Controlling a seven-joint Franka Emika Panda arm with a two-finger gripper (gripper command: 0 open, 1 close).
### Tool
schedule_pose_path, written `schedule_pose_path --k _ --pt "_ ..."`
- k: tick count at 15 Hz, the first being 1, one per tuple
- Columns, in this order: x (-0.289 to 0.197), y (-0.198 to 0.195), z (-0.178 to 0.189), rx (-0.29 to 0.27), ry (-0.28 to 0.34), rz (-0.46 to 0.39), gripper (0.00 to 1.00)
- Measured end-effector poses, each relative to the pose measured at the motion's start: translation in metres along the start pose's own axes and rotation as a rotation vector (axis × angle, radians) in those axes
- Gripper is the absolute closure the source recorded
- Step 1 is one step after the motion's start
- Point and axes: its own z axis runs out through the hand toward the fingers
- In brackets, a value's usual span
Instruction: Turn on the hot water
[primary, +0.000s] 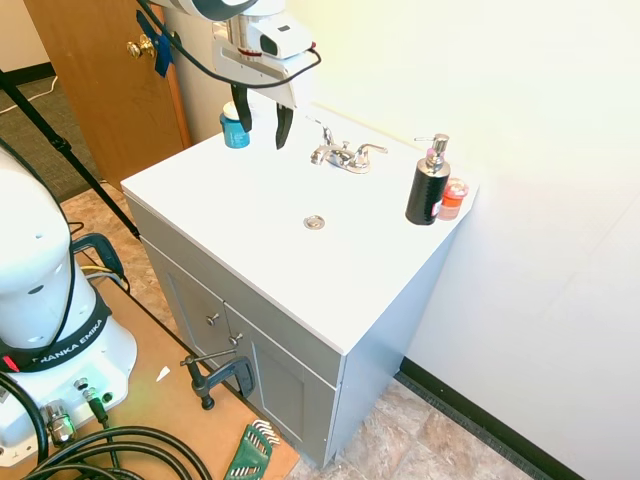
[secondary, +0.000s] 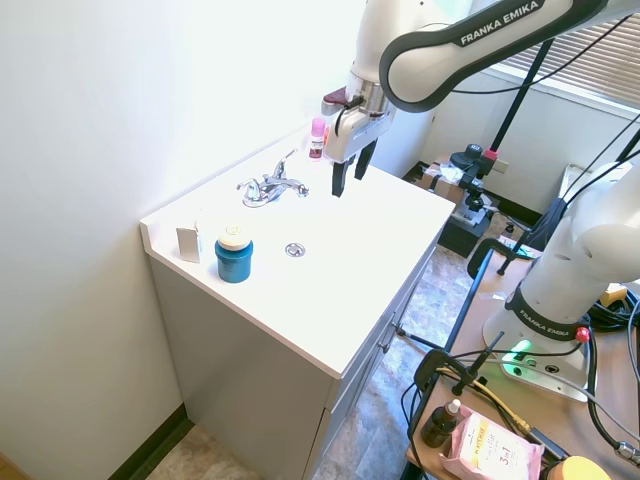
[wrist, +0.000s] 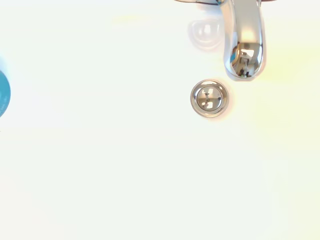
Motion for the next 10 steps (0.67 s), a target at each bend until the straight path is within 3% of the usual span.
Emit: schedule_pose_path --k 2,10 --pt "0.000 -0.002 -0.001 0.006 0.017 -0.007 0.00" --pt "0.037 -0.088 0.014 0.045 0.355 0.034 0.00"
